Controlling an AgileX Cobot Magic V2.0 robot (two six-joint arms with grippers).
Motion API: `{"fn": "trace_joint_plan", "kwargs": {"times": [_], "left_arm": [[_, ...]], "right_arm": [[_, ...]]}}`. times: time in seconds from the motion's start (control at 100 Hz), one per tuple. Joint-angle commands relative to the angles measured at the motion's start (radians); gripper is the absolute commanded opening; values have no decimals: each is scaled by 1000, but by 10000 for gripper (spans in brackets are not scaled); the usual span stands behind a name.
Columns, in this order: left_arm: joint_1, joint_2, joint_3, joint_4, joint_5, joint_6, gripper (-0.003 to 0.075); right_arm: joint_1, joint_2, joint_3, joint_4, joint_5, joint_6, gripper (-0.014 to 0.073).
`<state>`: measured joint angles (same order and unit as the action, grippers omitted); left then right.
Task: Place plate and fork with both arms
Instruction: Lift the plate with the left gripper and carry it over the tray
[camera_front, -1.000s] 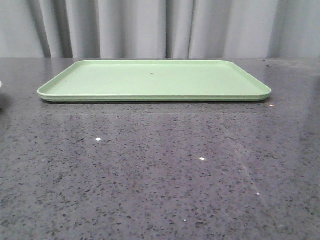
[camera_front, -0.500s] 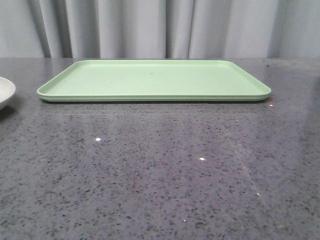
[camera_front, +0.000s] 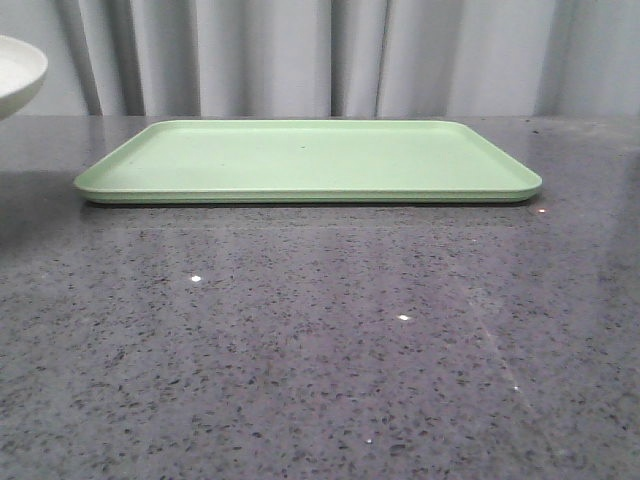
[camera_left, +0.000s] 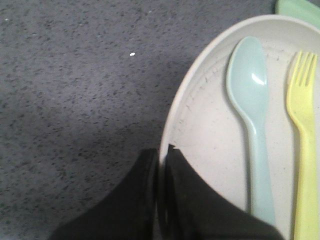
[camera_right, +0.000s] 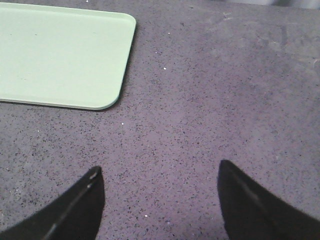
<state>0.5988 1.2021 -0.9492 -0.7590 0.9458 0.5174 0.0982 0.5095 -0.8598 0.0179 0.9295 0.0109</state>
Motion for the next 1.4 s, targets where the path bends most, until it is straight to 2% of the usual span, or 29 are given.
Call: {"fn": "trace_joint_plan", "kwargs": {"times": [0.0,0.24,0.4,0.63,0.94,1.18,1.39], "left_arm": [[4,-34,-26,-120,11,13,-20],[-19,-34,-26,-217,25,13,-20],[-84,-34,-26,-225,-12,11,-21],[-234,-9,-51,-228,-99,-47,-21],[-478,164,-249,-223,-165,-111,-21],[-662,327,-393,-112,-301,-267,-21],[-770,471,-507,-12,-354,-389,-21]], "right_arm": [[-6,13,-32,-5,-78,-11,490],[-6,13,-32,-4,-78,-11,490],[-6,13,-32,2,-78,-11,490],[-6,13,-32,21,-78,-11,490],[-6,13,-32,21,-78,-11,490],[-6,13,-32,28,-72,-11,490],[-6,13,-32,28,-67,-11,490]]}}
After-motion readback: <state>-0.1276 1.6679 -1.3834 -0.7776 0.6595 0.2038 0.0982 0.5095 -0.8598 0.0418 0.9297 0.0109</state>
